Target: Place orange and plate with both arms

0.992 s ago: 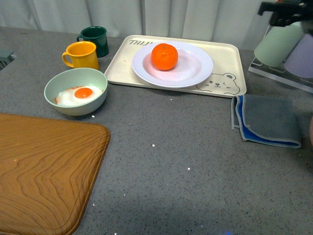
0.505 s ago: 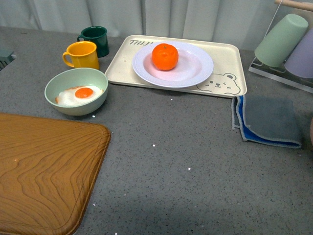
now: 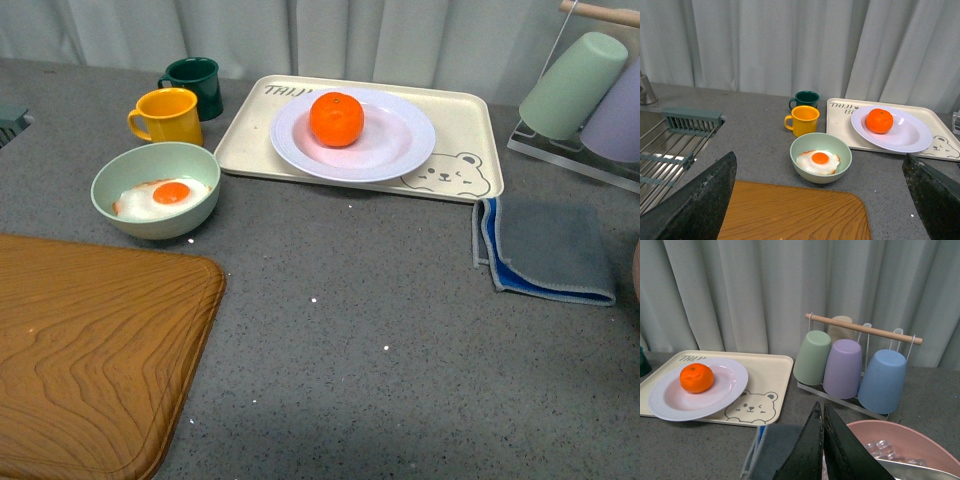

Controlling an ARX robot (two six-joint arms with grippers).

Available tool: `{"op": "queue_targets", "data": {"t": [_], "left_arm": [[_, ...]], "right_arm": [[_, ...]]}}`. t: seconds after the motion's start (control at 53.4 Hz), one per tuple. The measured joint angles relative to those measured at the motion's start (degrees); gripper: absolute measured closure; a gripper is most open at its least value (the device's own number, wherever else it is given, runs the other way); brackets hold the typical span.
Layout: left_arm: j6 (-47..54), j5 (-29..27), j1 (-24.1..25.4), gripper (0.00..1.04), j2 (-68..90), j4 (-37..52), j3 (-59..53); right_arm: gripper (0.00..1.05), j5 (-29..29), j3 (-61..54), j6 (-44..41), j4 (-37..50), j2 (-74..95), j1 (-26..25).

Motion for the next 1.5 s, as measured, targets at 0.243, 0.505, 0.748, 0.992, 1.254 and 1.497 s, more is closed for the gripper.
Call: {"op": "queue_targets", "data": {"t": [0.243, 0.505, 0.748, 0.992, 1.254, 1.497], "left_arm": [[0.0, 0.0, 0.0, 0.07, 0.0, 0.0, 0.0], [0.0, 0.0, 0.0, 0.07, 0.0, 0.0, 0.0], [-0.02, 0.0, 0.0, 0.07, 0.0, 0.0, 0.0], [-0.02, 0.0, 0.0, 0.07, 0.0, 0.0, 0.0], [-0.02, 0.0, 0.0, 0.07, 0.0, 0.0, 0.0], [-0.02, 0.0, 0.0, 0.07, 0.0, 0.0, 0.0]], "right_arm": [[1.04, -0.02, -3.04, 0.0, -7.91, -11.15, 0.0], [1.04, -0.02, -5.01, 0.0, -17.79, -23.02, 0.0], [1.04, -0.02, -5.51, 0.0, -26.16, -32.41, 0.0], [1.04, -0.02, -5.51, 0.0, -34.23, -41.05, 0.0], [1.04, -0.04, -5.51, 0.0, -40.76, -47.82, 0.0], [1.04, -0.04, -5.51, 0.0, -46.05, -53.16, 0.0]]}}
